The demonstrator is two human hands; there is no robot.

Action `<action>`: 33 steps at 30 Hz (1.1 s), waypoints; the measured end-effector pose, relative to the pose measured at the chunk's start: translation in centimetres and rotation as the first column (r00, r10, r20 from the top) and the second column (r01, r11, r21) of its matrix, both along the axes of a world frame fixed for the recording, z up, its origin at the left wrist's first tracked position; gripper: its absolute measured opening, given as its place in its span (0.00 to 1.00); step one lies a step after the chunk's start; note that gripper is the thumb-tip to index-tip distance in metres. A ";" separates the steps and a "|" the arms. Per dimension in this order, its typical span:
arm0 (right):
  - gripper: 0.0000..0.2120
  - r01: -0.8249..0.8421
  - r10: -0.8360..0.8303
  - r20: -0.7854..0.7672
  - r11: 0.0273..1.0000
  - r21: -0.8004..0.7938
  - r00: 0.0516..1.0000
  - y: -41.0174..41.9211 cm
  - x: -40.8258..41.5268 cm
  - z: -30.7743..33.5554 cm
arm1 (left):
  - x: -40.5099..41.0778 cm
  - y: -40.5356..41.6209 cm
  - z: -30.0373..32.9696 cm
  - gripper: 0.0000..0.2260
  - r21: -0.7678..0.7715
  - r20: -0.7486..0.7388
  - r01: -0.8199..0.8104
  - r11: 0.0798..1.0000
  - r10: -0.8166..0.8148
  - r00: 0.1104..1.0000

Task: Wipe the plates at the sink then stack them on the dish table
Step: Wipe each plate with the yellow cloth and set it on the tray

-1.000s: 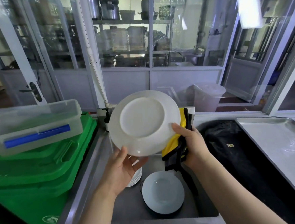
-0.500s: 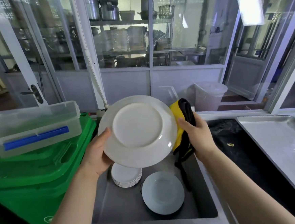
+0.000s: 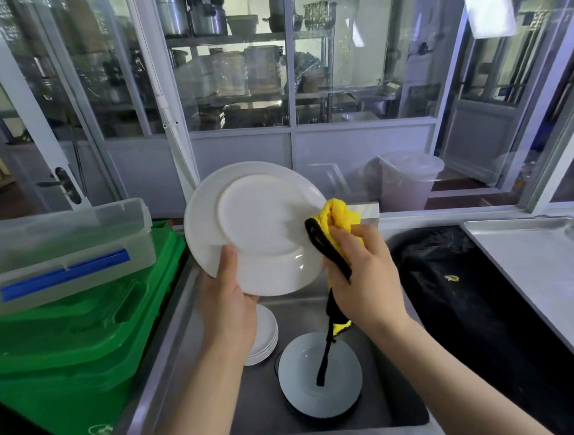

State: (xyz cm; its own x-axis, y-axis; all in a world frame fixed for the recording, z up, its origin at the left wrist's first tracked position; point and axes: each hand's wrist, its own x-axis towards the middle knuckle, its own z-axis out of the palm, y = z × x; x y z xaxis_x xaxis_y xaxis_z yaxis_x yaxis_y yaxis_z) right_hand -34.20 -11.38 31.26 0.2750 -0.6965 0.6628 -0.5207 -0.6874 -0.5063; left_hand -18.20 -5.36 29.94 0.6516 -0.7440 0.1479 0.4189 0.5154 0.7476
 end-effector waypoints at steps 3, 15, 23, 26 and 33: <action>0.23 -0.046 0.042 -0.056 0.996 -0.082 0.998 1.6 0.5 -0.2 | -1.1 -0.4 0.3 0.17 0.030 -0.006 -0.049 0.998 0.049 0.999; 0.22 -0.294 0.220 -0.335 0.937 -0.189 0.916 2.3 -1.3 -2.4 | -1.9 -0.3 -1.9 0.09 0.171 -0.008 -0.059 0.983 0.061 0.998; 0.27 -0.028 0.050 -0.354 0.997 0.067 0.934 -1.4 -7.4 -7.2 | -2.2 0.9 -4.9 0.06 0.271 0.114 0.000 0.963 -0.032 0.993; 0.28 0.044 0.011 -0.412 0.991 0.125 0.911 -2.1 -9.9 -10.2 | -2.4 1.4 -6.4 0.06 0.350 0.175 0.039 0.936 -0.106 0.979; 0.27 0.230 0.028 -0.662 0.926 0.299 0.749 -1.8 -16.8 -19.4 | -4.0 1.8 -9.6 0.14 0.502 0.207 0.160 0.850 -0.297 0.932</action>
